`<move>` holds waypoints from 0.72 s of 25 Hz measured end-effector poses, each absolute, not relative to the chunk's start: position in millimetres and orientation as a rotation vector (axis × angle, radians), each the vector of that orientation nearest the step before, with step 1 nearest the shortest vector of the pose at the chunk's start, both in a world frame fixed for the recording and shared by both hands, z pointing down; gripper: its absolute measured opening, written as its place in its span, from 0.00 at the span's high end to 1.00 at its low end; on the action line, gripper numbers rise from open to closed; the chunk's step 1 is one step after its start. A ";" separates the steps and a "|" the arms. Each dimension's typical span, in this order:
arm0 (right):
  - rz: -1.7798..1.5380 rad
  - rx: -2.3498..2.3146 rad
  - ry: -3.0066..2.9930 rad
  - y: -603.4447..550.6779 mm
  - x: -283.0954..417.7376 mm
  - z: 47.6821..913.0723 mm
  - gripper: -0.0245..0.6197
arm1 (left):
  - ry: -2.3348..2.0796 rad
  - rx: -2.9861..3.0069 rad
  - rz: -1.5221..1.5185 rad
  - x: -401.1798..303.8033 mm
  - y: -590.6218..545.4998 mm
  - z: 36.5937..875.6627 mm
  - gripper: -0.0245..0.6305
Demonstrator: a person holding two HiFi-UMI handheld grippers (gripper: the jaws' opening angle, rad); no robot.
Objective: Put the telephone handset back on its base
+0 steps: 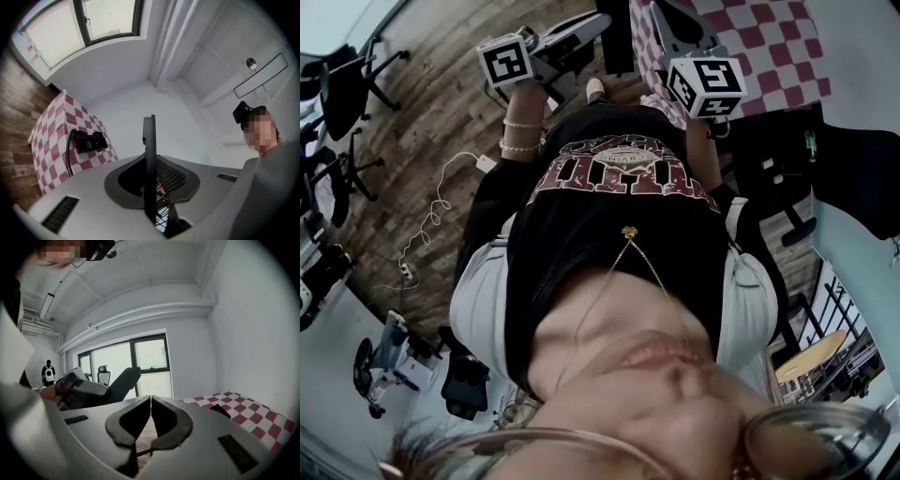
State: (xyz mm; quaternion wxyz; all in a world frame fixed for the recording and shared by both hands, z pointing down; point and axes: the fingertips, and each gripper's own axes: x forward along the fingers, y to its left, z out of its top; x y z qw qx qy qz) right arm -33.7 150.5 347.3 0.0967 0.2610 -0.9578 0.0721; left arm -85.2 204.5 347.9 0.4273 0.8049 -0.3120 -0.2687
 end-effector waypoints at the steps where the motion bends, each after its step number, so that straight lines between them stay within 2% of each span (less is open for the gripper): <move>1: 0.216 0.782 -2.834 149.2 -38.9 348.4 0.93 | -0.770 2.011 -0.666 -89.8 202.5 348.8 0.85; 10: 0.262 0.886 -2.801 146.0 -66.0 361.2 0.93 | -0.683 2.010 -0.594 -110.7 190.8 362.8 0.85; 18: 0.312 0.958 -2.749 141.4 -62.8 372.6 0.93 | -0.639 2.011 -0.558 -112.5 180.6 366.7 0.85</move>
